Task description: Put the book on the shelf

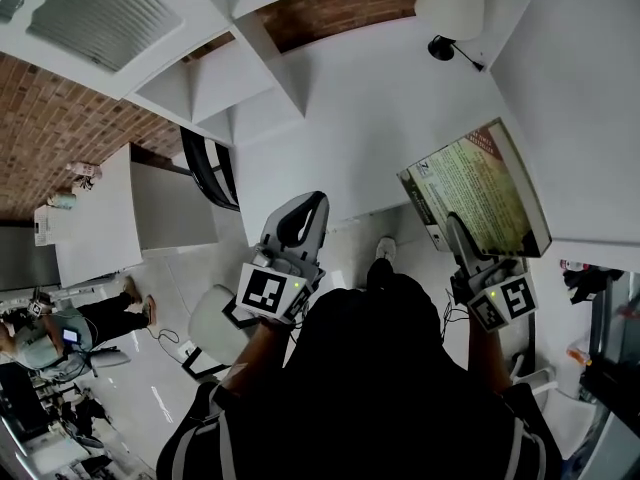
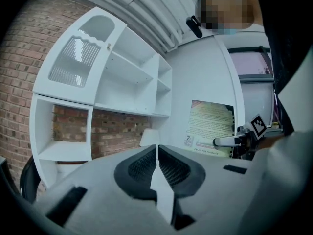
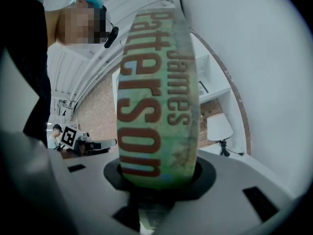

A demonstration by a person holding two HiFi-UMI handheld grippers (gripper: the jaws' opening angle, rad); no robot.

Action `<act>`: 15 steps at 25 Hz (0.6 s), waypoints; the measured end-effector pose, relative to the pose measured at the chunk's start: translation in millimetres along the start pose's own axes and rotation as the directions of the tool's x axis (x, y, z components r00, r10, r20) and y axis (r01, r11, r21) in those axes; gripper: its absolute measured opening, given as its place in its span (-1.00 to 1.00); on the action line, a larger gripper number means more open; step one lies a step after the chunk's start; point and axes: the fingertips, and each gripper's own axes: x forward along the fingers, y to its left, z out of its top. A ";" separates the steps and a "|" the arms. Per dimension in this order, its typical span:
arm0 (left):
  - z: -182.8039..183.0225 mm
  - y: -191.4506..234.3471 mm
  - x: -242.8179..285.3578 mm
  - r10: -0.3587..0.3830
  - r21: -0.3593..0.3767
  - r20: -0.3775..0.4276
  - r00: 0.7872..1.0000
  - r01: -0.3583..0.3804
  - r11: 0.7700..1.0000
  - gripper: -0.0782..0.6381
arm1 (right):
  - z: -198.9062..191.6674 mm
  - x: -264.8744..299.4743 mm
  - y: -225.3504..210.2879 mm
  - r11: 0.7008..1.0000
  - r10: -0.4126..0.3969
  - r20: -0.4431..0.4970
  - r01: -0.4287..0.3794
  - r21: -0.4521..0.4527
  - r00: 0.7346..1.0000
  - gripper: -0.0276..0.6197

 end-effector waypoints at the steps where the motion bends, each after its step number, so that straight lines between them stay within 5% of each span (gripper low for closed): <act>1: 2.9 1.2 5.9 0.004 0.005 0.005 1.000 -0.004 1.000 -0.70 | 3.0 3.9 -5.5 1.000 0.006 0.003 -0.006 -0.007 1.000 -0.40; 15: 22.0 45.8 20.9 0.111 0.027 0.042 0.993 -0.112 0.993 -0.70 | 30.1 73.3 -34.4 0.992 0.060 -0.028 -0.063 -0.113 0.998 -0.40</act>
